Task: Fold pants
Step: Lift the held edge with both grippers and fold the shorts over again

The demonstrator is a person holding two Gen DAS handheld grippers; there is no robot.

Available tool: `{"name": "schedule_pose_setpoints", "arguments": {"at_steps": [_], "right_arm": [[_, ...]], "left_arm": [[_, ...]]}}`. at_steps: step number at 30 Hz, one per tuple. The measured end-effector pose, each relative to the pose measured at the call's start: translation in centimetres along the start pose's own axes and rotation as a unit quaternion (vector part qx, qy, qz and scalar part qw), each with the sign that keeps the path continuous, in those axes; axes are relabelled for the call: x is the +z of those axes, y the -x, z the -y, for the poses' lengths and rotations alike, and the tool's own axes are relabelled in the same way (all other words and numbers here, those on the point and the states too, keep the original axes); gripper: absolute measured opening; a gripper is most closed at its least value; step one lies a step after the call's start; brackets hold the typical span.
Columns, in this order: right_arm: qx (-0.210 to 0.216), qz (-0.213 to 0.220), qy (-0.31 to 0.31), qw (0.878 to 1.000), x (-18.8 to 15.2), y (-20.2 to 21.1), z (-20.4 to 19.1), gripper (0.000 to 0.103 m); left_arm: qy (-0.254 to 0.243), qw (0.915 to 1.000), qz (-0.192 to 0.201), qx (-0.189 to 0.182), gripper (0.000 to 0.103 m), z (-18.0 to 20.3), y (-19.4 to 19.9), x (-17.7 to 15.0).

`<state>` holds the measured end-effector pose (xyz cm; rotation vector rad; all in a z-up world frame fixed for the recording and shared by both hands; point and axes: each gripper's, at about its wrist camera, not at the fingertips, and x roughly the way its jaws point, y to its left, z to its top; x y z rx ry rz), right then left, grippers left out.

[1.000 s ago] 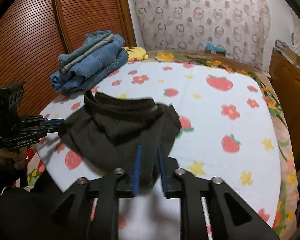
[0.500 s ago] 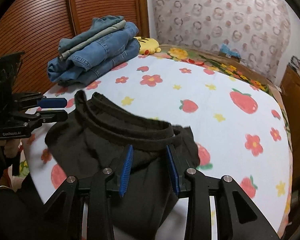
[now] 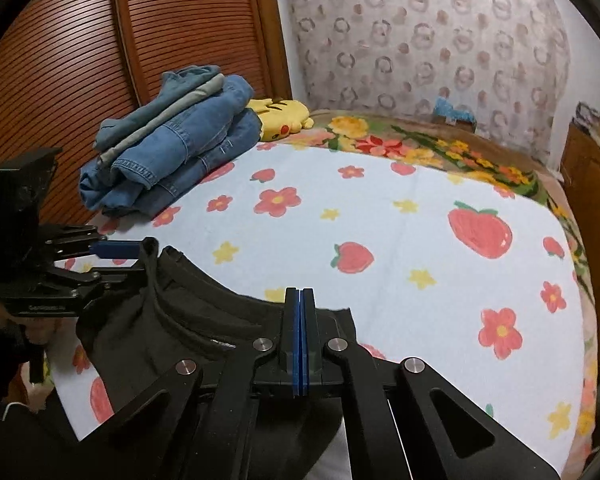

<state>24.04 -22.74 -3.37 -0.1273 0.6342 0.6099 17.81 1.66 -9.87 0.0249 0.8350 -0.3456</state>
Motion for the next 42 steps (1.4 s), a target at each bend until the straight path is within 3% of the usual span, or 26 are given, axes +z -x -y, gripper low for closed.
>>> {"name": "schedule_pose_setpoints", "arguments": {"at_steps": [3, 5, 9, 13, 18, 21, 33, 34, 35, 36, 39, 42], "right_arm": [[-0.004, -0.005, -0.008, 1.0, 0.0, 0.4, 0.3, 0.005], [-0.007, -0.003, -0.014, 1.0, -0.1, 0.8, 0.4, 0.014], [-0.008, -0.003, -0.023, 1.0, -0.2, 1.9, 0.7, 0.028], [-0.008, -0.009, -0.03, 0.999, -0.8, 2.5, 1.0, 0.03], [-0.003, -0.011, -0.039, 0.999, -1.3, 3.4, 1.5, 0.031], [0.006, -0.008, -0.041, 0.999, -1.4, 3.7, 1.4, 0.031], [0.034, -0.044, -0.007, 0.998, -0.2, 0.0, 0.3, 0.031], [0.034, -0.04, -0.006, 0.999, -0.1, -0.1, 0.3, 0.021], [0.042, -0.031, -0.004, 0.999, 0.1, 0.0, 0.4, 0.004], [0.041, -0.019, -0.003, 0.999, 0.2, 0.3, 0.5, 0.004], [-0.016, 0.017, -0.025, 0.999, 0.7, 1.4, 1.4, 0.003], [-0.028, 0.004, -0.044, 0.999, 0.6, 1.2, 2.1, 0.003]], "left_arm": [[-0.003, 0.9999, -0.001, -0.011, 0.04, 0.1, -0.6, 0.7], [-0.006, 0.9996, -0.003, -0.026, 0.037, 0.2, -1.0, 1.0], [-0.015, 0.9989, -0.01, -0.043, 0.012, 0.4, -1.6, 1.0], [-0.016, 0.9989, 0.001, -0.043, 0.005, 0.3, -1.1, 0.9], [0.029, 0.9988, 0.036, -0.018, 0.005, -1.5, 0.3, 0.8], [0.041, 0.9988, 0.025, 0.007, 0.005, -2.1, -0.3, 0.3], [0.029, 0.9994, 0.016, 0.011, 0.005, -1.6, -0.3, -0.1], [0.029, 0.9994, 0.016, 0.011, 0.005, -1.6, -0.3, -0.1], [0.03, 0.9994, 0.016, 0.01, 0.005, -1.6, -0.2, -0.2], [0.029, 0.9994, 0.016, 0.008, 0.005, -1.6, -0.1, -0.2], [0.027, 0.9994, 0.018, 0.009, 0.005, -1.4, 0.0, -0.3], [0.031, 0.9993, 0.017, 0.009, 0.005, -1.5, -0.1, -0.3]]}}
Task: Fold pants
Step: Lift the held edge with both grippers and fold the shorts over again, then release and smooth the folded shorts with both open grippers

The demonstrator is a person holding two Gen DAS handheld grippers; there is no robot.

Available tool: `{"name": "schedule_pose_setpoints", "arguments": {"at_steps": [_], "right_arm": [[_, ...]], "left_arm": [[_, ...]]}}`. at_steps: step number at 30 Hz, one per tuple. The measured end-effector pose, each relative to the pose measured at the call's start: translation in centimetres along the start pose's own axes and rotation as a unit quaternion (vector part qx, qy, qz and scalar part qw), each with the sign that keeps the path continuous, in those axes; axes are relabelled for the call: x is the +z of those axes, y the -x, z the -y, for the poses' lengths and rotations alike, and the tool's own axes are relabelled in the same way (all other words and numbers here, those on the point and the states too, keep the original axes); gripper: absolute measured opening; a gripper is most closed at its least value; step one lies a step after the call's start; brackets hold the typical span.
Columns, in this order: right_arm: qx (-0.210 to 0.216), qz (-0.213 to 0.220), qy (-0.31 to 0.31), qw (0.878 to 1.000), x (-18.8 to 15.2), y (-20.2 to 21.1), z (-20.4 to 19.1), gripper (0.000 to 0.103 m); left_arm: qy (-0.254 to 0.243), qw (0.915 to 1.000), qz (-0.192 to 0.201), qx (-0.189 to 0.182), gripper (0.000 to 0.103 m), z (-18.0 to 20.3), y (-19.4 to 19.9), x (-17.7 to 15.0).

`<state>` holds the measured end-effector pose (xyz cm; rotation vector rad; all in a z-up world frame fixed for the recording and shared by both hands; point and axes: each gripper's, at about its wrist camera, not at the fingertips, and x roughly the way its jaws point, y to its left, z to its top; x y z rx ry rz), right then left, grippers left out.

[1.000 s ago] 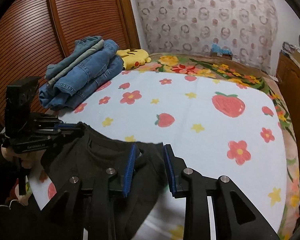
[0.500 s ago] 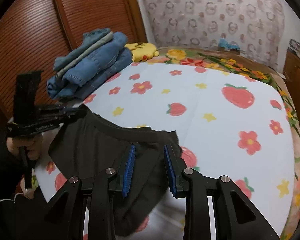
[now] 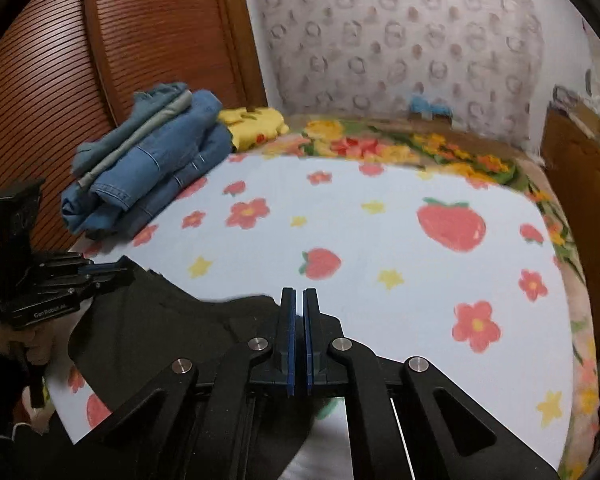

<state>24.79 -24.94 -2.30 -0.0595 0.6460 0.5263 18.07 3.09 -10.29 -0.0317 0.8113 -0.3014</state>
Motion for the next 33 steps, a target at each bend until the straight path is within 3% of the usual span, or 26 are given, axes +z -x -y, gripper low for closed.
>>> {"name": "schedule_pose_setpoints", "arguments": {"at_steps": [2, 6, 10, 16, 23, 30, 33], "right_arm": [[0.006, -0.008, -0.009, 1.0, -0.4, 0.1, 0.3, 0.009], [0.013, -0.006, -0.01, 1.0, -0.9, 1.2, 0.2, 0.015], [0.005, 0.003, -0.007, 1.0, -1.6, 2.9, -0.5, 0.027], [-0.001, 0.012, -0.006, 1.0, -2.8, 4.9, -1.7, 0.031], [-0.005, 0.015, -0.006, 1.0, -4.1, 6.0, -2.1, 0.032], [-0.011, 0.0, -0.014, 1.0, -4.6, 4.5, -1.5, 0.033], [-0.012, -0.016, -0.021, 1.0, -4.7, 3.3, -1.2, 0.045]], "left_arm": [[0.001, 1.0, 0.001, 0.0, 0.005, 0.1, 0.2, 0.0], [0.009, 0.9999, -0.003, 0.004, 0.016, 0.1, 0.5, 0.0], [0.002, 1.0, 0.003, 0.009, 0.035, 0.5, 1.4, -0.3], [-0.005, 0.9999, 0.009, 0.013, 0.065, 1.4, 2.6, -0.9], [-0.004, 0.9998, 0.007, 0.019, 0.066, 2.2, 3.2, -2.1], [-0.004, 0.9996, -0.007, 0.028, 0.066, 2.1, 2.3, -2.9], [-0.001, 0.9994, -0.014, 0.031, 0.066, 1.9, 1.9, -3.2]]}}
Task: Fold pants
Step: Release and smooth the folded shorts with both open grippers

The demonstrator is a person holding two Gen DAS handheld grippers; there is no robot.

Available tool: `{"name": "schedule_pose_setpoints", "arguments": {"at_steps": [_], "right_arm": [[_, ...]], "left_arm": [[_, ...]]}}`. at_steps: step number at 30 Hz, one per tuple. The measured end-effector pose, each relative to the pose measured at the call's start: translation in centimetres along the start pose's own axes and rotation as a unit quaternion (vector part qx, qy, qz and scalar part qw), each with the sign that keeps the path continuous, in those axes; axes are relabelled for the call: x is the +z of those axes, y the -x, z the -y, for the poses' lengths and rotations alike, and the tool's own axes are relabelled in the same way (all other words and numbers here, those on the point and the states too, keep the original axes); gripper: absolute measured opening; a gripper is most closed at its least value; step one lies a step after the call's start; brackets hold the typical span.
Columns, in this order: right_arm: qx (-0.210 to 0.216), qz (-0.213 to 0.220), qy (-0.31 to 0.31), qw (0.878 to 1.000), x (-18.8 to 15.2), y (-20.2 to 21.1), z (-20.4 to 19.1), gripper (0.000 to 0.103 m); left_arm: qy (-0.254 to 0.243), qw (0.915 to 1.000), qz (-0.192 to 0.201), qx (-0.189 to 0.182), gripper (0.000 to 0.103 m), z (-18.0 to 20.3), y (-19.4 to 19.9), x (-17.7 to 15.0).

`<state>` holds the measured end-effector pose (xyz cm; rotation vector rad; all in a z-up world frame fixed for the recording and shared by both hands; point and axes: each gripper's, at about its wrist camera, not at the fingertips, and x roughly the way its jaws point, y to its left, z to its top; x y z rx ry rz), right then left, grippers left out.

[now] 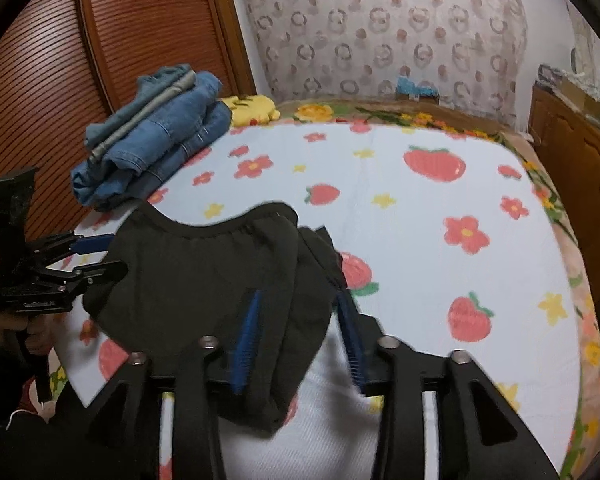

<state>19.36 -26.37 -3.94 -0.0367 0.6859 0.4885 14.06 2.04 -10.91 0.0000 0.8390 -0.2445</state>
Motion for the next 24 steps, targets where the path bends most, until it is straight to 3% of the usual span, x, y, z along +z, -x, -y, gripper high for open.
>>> {"name": "schedule_pose_setpoints", "arguments": {"at_steps": [5, 11, 18, 24], "right_arm": [[-0.008, -0.015, -0.001, 1.0, 0.3, -1.3, -0.1, 0.056], [-0.011, -0.039, 0.0, 0.999, 0.7, -2.8, -0.4, 0.057], [-0.037, -0.03, 0.018, 0.999, 0.4, -3.3, -1.3, 0.06], [-0.03, -0.023, 0.01, 0.999, 0.1, -3.3, -1.1, 0.06]], "left_arm": [[0.006, 0.9999, -0.015, 0.0, 0.066, -0.2, -0.9, -0.4], [0.001, 0.9999, -0.013, 0.001, 0.069, -0.1, -1.0, -0.5], [-0.02, 0.9994, -0.023, 0.014, 0.079, 0.5, -1.5, -0.3], [-0.022, 0.9991, -0.034, 0.012, 0.081, 0.3, -1.7, 0.1]]}}
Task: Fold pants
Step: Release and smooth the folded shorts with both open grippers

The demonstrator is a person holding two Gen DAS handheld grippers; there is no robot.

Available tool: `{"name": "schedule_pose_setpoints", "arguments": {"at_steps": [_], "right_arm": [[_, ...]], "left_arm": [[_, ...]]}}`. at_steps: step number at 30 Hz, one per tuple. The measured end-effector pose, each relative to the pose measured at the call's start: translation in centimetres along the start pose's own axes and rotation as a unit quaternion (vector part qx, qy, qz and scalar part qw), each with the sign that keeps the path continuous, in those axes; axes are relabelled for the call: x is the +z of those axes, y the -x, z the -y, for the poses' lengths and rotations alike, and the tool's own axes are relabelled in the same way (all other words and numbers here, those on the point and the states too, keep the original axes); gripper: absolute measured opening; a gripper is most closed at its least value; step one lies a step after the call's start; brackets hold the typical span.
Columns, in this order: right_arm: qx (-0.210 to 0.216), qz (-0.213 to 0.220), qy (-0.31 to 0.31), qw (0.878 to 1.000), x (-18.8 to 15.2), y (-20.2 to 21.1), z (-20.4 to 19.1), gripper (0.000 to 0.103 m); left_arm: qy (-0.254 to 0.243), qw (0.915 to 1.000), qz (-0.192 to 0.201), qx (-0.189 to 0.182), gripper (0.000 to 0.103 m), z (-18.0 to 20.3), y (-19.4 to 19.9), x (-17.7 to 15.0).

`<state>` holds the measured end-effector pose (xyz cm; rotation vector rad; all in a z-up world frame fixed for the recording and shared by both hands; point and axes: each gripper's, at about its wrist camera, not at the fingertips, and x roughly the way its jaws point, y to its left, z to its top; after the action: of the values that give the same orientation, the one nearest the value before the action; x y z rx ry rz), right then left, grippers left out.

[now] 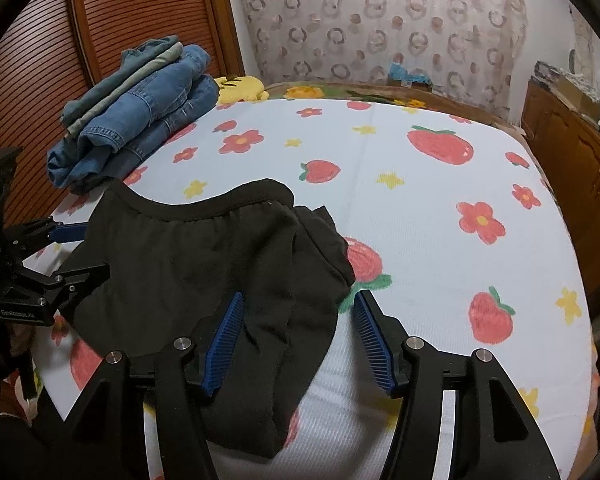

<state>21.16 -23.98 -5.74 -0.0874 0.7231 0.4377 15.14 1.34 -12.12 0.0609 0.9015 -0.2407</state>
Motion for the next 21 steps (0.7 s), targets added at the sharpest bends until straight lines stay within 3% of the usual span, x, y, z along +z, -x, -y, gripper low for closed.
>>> {"name": "schedule_pose_setpoints", "arguments": {"at_steps": [5, 8, 10, 16, 19, 21], "right_arm": [[-0.001, 0.002, 0.0, 1.0, -0.1, 0.0, 0.0, 0.06], [0.002, 0.003, -0.003, 1.0, -0.1, 0.1, 0.1, 0.06], [0.003, 0.004, -0.004, 1.0, -0.1, 0.2, 0.2, 0.06], [0.003, 0.004, -0.004, 1.0, -0.2, 0.2, 0.2, 0.06], [0.003, 0.004, -0.005, 1.0, -0.2, 0.2, 0.2, 0.06], [0.004, 0.005, -0.007, 1.0, -0.1, 0.2, 0.2, 0.06]], "left_arm": [[0.028, 0.9993, -0.01, -0.021, 0.081, -1.1, 0.0, 0.7], [0.06, 0.9961, -0.004, -0.064, 0.079, -2.2, 0.1, 1.1], [0.075, 0.9936, -0.002, -0.085, 0.07, -2.5, -0.1, 1.3], [0.07, 0.9943, 0.001, -0.081, 0.052, -2.0, -0.4, 1.6], [0.069, 0.993, 0.002, -0.096, 0.038, -1.8, -0.3, 1.4], [0.065, 0.9923, 0.001, -0.105, 0.034, -1.5, -0.2, 1.2]]}}
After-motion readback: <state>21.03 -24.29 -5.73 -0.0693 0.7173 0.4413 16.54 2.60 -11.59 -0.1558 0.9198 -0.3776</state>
